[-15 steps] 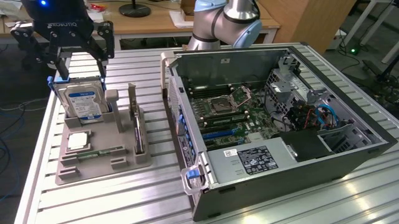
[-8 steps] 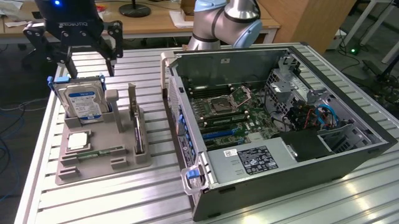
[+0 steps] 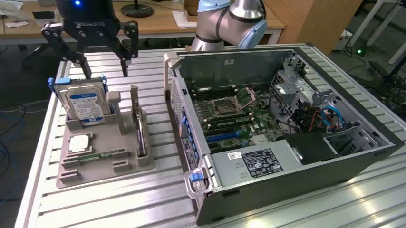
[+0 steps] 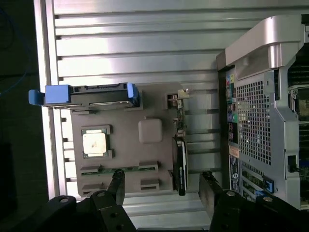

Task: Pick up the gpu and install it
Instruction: 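Pick up the gpu and move the gpu toward the slot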

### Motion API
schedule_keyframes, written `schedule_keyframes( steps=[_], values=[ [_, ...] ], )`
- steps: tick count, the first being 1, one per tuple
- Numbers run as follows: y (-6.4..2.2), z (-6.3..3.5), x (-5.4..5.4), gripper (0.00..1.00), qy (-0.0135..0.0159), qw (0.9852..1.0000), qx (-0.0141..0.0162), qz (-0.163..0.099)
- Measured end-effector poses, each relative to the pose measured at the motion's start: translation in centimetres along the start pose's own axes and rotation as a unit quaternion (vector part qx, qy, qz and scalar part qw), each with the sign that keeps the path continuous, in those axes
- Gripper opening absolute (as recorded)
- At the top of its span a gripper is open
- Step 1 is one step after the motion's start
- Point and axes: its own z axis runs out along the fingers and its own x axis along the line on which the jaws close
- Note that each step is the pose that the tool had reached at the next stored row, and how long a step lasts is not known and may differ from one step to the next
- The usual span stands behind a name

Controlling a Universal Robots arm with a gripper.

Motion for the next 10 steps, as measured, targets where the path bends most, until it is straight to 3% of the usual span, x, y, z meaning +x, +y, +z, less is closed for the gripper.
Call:
schedule_keyframes(
  steps=[4, 10],
  values=[
    [0.07, 0.03, -0.83, 0.72, 0.0000, 1.0000, 0.0000, 0.000],
    [0.07, 0.02, -0.91, 0.72, 0.0000, 1.0000, 0.0000, 0.000]
  ],
)
